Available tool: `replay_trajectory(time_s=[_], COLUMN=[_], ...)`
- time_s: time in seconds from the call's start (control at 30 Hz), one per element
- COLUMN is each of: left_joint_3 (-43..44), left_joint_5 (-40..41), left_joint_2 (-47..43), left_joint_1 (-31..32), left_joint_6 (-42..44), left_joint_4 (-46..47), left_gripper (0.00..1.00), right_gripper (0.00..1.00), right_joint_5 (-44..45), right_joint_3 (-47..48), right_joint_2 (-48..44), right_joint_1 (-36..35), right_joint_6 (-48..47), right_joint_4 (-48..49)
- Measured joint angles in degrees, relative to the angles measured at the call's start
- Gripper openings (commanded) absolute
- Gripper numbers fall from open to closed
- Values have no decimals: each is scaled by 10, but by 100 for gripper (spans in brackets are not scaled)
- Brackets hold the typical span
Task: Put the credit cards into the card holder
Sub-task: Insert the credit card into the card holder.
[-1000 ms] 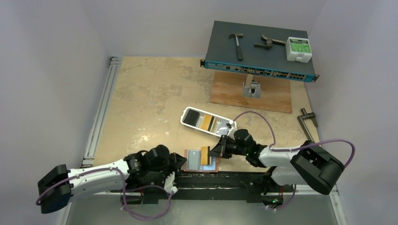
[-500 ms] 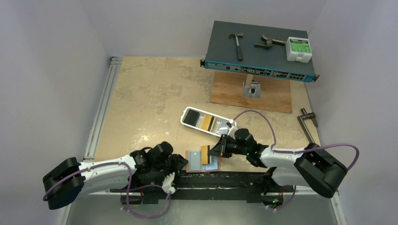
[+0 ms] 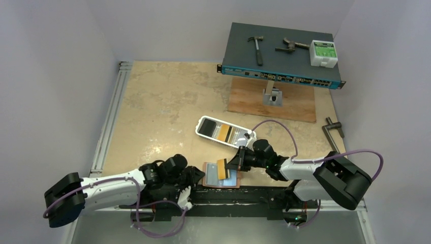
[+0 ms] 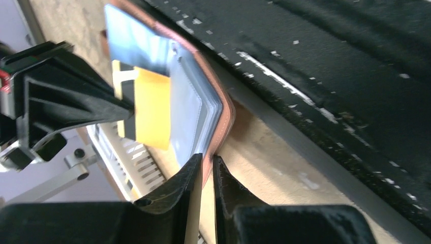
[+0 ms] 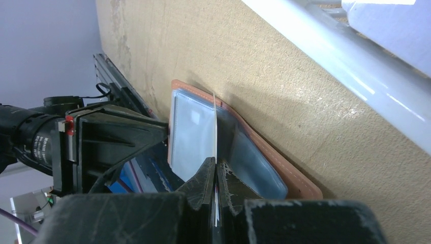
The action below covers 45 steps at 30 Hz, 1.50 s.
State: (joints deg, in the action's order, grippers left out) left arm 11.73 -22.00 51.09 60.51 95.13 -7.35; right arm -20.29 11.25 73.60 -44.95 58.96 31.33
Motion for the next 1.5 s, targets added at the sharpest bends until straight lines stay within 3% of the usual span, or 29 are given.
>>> replay_trajectory(time_s=[0.53,0.87,1.2,1.5], left_joint_3=[-4,14,32,48], left_joint_5=[6,-17,-33,-36], left_joint_2=[-66,23,42,70], left_joint_1=[0,0,1,4], left_joint_6=[2,46,91,118], left_joint_4=[-34,-33,-36,-37], left_gripper=[17,25,28,64], right_gripper=[0,0,0,0], right_joint_5=[0,-2,-2,-19], right_joint_3=[0,8,8,12], right_joint_2=[-7,-16,-23,57], right_joint_1=[0,0,0,0], right_joint_6=[-1,-5,-5,-5], right_joint_4=[-6,-16,-17,36])
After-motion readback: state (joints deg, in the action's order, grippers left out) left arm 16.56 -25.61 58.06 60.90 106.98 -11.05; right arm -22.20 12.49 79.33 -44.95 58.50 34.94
